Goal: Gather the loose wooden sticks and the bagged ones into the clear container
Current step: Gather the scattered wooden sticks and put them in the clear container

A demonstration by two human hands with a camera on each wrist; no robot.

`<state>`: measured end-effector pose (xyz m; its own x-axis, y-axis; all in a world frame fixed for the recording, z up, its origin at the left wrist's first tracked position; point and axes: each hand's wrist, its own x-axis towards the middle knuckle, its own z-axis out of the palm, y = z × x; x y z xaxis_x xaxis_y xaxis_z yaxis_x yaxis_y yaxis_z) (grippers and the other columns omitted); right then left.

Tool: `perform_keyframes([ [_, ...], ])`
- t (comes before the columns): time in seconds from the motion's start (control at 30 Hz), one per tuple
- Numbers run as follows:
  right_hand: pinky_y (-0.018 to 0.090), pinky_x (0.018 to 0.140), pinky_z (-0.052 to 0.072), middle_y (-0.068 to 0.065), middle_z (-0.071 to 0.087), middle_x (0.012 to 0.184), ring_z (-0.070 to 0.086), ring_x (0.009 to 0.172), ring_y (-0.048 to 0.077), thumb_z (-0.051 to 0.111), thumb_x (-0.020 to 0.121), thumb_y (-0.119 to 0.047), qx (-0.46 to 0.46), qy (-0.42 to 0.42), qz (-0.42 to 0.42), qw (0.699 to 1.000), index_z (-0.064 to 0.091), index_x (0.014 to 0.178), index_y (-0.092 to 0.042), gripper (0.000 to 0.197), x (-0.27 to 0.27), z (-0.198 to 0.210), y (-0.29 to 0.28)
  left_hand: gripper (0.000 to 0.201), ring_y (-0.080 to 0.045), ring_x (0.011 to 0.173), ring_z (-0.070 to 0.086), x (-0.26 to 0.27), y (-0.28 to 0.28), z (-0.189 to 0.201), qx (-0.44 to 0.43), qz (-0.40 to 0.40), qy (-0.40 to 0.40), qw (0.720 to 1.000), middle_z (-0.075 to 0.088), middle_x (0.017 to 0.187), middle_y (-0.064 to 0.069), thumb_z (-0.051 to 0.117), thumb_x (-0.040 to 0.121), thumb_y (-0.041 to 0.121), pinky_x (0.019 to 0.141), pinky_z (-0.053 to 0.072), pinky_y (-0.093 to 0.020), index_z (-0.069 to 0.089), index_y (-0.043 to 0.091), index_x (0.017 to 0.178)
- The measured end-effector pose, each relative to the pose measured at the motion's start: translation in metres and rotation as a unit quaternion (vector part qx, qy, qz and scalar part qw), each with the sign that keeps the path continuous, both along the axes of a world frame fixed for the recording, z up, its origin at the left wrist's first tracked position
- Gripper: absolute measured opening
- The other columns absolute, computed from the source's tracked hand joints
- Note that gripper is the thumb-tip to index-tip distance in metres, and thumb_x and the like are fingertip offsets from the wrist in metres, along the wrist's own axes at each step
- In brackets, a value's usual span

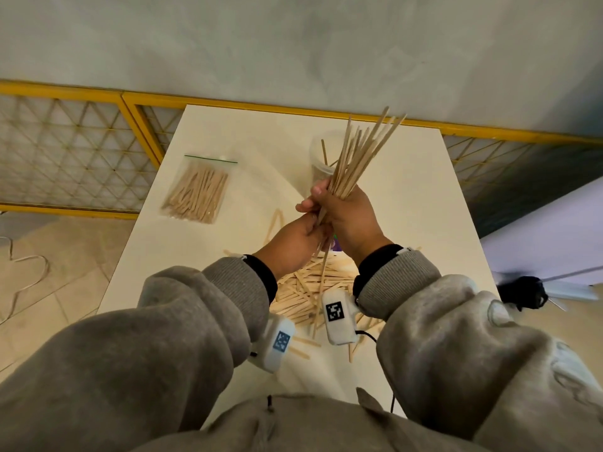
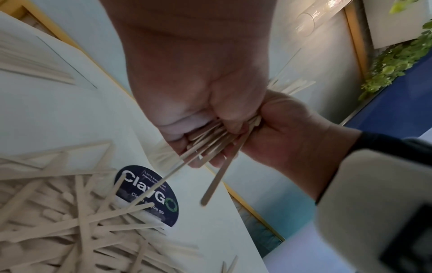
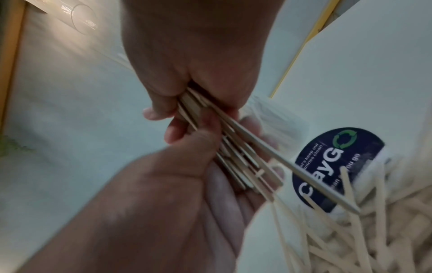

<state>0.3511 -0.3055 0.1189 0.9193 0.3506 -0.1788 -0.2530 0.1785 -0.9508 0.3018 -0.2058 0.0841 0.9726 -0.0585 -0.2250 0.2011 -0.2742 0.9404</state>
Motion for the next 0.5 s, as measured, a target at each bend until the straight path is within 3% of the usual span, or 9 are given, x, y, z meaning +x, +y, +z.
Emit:
perform_keyframes([
  [0.1,0.034,0.058,0.053,0.004,0.059,0.061,0.057,0.054,0.021,0.056,0.094,-0.01,-0.025,-0.049,-0.061,0.997,0.054,0.084,-0.012,0.011,0.015,0.014,-0.004,0.022,-0.003,0.082,0.063,-0.006,0.004,-0.005,0.015,-0.025,0.054,0.998,0.068,0.093,0.004,0.045,0.098,0.03,0.075,0.047,-0.022,0.057,0.015,0.107],
  [0.2,0.028,0.05,0.046,0.001,0.053,0.058,0.048,0.048,0.017,0.056,0.095,-0.015,-0.038,-0.102,-0.115,0.987,0.053,0.083,-0.015,0.013,0.031,0.033,-0.007,0.028,-0.014,0.108,0.061,-0.01,0.008,-0.011,-0.07,0.05,0.125,0.988,0.063,0.116,-0.003,0.046,0.097,0.025,0.092,0.048,-0.029,0.054,0.013,0.121],
  [0.27,0.029,0.051,0.046,0.001,0.051,0.058,0.048,0.048,0.017,0.054,0.096,-0.017,-0.025,-0.123,-0.128,0.984,0.052,0.084,-0.013,0.012,0.037,0.045,-0.007,0.035,-0.022,0.117,0.055,-0.005,0.01,-0.01,-0.184,0.161,0.162,0.956,0.06,0.12,-0.008,0.047,0.097,0.025,0.101,0.043,-0.036,0.05,0.007,0.127],
  [0.33,0.029,0.052,0.047,0.001,0.051,0.059,0.05,0.048,0.018,0.053,0.096,-0.019,-0.006,-0.139,-0.122,0.983,0.051,0.087,-0.01,0.013,0.036,0.055,-0.003,0.043,-0.026,0.12,0.053,0.005,0.011,-0.008,-0.28,0.237,0.193,0.91,0.059,0.123,-0.01,0.045,0.097,0.035,0.106,0.039,-0.04,0.05,0.004,0.128],
  [0.4,0.03,0.053,0.049,0.001,0.052,0.058,0.052,0.049,0.018,0.055,0.094,-0.02,0.014,-0.145,-0.104,0.984,0.052,0.087,-0.01,0.013,0.032,0.058,0.004,0.052,-0.029,0.114,0.057,0.012,0.011,0.0,-0.366,0.264,0.216,0.866,0.061,0.119,-0.015,0.037,0.098,0.045,0.1,0.044,-0.04,0.053,0.002,0.122],
  [0.5,0.032,0.06,0.053,0.003,0.057,0.061,0.058,0.056,0.019,0.064,0.087,-0.017,0.01,-0.142,-0.066,0.988,0.056,0.084,-0.009,0.012,0.02,0.049,0.012,0.055,-0.029,0.088,0.065,0.019,0.005,0.016,-0.45,0.258,0.233,0.823,0.067,0.092,-0.018,0.031,0.099,0.045,0.083,0.054,-0.038,0.06,-0.002,0.099],
])
